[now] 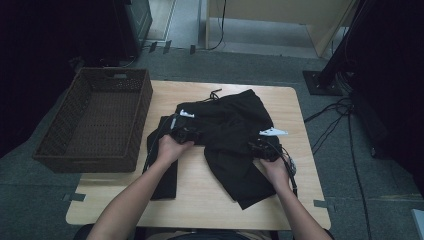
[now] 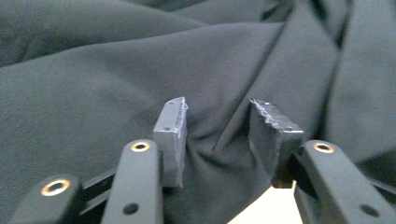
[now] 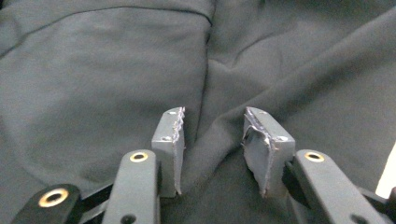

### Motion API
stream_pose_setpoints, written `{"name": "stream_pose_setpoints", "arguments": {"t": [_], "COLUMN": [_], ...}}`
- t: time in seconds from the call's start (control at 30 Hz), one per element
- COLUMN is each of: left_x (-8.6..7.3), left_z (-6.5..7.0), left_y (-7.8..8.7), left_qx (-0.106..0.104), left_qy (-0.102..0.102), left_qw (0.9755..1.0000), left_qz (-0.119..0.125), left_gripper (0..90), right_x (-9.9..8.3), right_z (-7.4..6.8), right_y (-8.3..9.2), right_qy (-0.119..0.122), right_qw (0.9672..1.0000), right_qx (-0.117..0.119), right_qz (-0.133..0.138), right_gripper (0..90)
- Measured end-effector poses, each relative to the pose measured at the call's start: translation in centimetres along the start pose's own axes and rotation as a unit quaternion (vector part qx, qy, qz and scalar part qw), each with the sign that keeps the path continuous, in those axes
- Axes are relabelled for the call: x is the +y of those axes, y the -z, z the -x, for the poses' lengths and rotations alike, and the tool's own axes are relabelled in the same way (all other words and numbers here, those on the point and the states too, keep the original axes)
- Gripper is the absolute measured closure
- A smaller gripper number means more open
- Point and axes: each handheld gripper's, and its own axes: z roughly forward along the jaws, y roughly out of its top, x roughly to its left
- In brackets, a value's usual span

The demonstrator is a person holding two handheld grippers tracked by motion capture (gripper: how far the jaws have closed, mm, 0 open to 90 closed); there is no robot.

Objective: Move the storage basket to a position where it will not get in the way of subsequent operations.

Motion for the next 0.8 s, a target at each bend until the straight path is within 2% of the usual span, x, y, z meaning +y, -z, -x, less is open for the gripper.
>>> {"name": "stream_pose_setpoints", "arguments": {"t": [0.03, 0.13, 0.2, 0.27, 0.37, 0.5, 0.57, 0.63, 0.7, 0.73, 0.8], "left_x": [0.1, 0.9, 1.7, 2.5, 3.6, 4.9, 5.4, 5.5, 5.1, 4.9, 4.4], "left_z": [-0.1, -1.0, -1.7, -2.4, -3.6, -5.0, -5.3, -5.4, -5.1, -5.0, -5.4], "left_y": [-0.2, -0.7, -1.2, -1.6, -2.2, -2.9, -3.0, -2.8, -2.3, -2.0, -1.5], "left_qx": [0.009, 0.015, 0.026, 0.033, 0.038, 0.063, 0.061, 0.046, 0.05, 0.052, 0.049], "left_qy": [-0.001, 0.026, 0.03, 0.039, 0.06, 0.07, 0.078, 0.074, 0.052, 0.042, 0.041], "left_qw": [0.9999, 0.9995, 0.9992, 0.9986, 0.9974, 0.9955, 0.9951, 0.9962, 0.9973, 0.9975, 0.9976], "left_qz": [0.005, 0.011, 0.011, 0.01, 0.012, 0.013, 0.008, 0.006, 0.015, 0.022, 0.026], "left_gripper": [62.4, 64.1, 65.1, 65.3, 65.5, 65.9, 62.9, 56.9, 56.4, 56.4, 56.1], "right_x": [0.1, 0.9, 1.6, 2.5, 4.4, 7.0, 8.0, 8.9, 9.1, 9.1, 8.9], "right_z": [0.0, -0.1, -0.3, -0.4, -0.6, -0.9, -0.8, -0.6, -0.6, -0.7, -0.8], "right_y": [-0.3, -1.2, -2.1, -3.1, -5.1, -7.6, -8.6, -9.3, -9.5, -9.3, -8.8], "right_qy": [0.002, 0.005, 0.016, 0.014, 0.018, 0.024, 0.023, 0.017, 0.007, 0.01, 0.023], "right_qw": [1.0, 0.9999, 0.9997, 0.9997, 0.9997, 0.9996, 0.9995, 0.999, 0.999, 0.9989, 0.9984], "right_qx": [-0.004, -0.012, -0.017, -0.015, -0.017, -0.014, -0.023, -0.042, -0.045, -0.046, -0.048], "right_qz": [0.002, 0.002, 0.007, 0.009, 0.006, 0.002, 0.002, -0.001, -0.002, -0.008, -0.018], "right_gripper": [61.5, 64.6, 65.4, 65.7, 66.0, 65.5, 63.6, 59.2, 59.0, 58.4, 56.0]}}
